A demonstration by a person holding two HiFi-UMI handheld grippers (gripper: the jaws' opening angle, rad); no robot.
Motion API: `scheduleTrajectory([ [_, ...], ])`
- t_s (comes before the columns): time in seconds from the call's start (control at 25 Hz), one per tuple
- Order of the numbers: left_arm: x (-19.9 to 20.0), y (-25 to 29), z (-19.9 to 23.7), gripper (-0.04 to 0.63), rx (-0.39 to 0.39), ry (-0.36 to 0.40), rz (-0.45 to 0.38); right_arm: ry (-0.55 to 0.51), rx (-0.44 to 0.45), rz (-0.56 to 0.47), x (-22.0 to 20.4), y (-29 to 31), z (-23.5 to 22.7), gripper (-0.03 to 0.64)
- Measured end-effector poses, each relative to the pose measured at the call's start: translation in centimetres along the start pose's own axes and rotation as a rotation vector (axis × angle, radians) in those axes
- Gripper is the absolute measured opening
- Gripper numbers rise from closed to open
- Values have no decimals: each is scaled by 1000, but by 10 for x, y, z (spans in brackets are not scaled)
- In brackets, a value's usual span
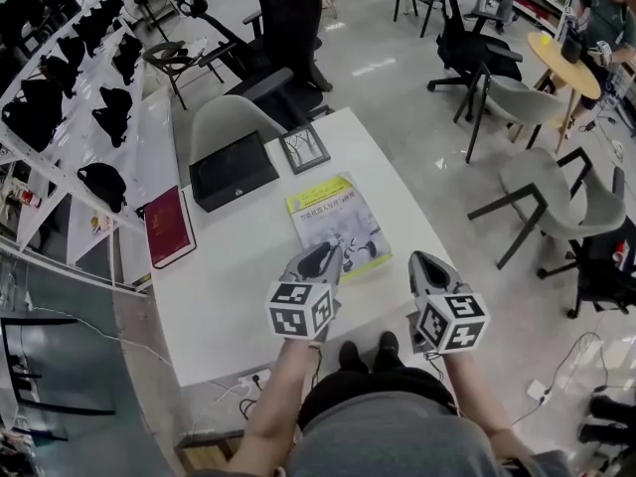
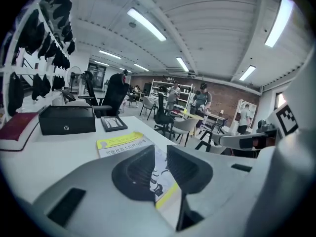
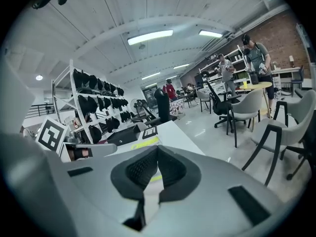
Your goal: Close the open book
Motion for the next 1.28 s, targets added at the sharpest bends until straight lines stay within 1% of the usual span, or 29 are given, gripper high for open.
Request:
scheduleTrajectory([
  [0.36,14,-21,16,13,70,-21,-107,-32,22,-6,8,5,10,3],
  [0.56,17,-30,22,8,97,-36,-143,-41,24,-23,9,6,12,3],
  [0.84,15,-36,27,8,135,-45,-161,-73,39,-51,17,7,15,3],
  [1.28,13,-41,29,8,159,-39,-163,-140,47,-74,24,5,19,3],
])
Point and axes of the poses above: the fingertips, and each gripper's own axes: y forward along the fingers, z to its left, x out of its top, the point moved 2 cm from there along -y, backward along the fingers
